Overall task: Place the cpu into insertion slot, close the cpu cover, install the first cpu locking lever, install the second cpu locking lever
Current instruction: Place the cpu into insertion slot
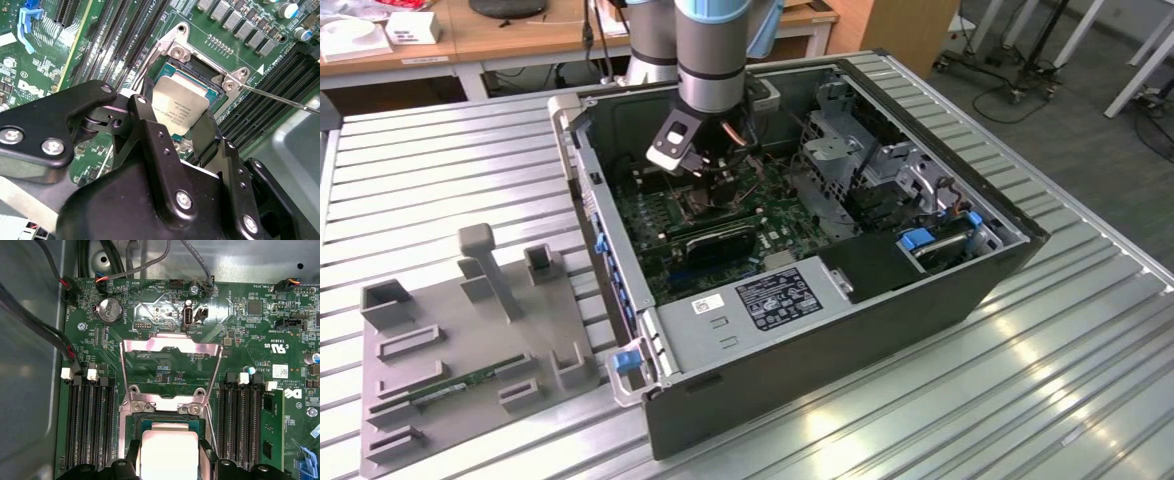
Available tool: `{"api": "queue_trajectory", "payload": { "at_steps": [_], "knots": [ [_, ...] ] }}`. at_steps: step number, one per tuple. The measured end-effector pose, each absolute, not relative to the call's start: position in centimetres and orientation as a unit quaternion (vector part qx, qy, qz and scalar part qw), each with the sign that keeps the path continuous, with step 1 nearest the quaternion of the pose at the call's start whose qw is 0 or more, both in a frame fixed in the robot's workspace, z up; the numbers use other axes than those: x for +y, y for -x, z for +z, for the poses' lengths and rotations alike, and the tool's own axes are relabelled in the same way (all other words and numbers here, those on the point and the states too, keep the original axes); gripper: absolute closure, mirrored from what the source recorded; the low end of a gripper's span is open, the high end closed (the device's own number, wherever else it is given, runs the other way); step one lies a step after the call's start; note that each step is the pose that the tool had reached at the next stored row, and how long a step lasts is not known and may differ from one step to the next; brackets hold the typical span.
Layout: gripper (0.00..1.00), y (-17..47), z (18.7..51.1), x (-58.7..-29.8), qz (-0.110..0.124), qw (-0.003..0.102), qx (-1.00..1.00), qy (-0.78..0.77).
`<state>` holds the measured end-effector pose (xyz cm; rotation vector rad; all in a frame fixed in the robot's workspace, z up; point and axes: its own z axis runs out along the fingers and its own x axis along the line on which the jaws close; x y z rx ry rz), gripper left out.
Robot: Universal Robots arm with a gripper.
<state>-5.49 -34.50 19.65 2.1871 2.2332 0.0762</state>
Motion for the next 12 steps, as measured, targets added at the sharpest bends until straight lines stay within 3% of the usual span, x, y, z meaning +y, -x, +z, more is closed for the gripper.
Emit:
{"api": "queue_trajectory", "payload": {
  "at_steps": [12],
  "knots": [
    [0.45, 5.49, 19.52, -34.26, 0.024, 0.007, 0.714, -0.699]
  ]
}}
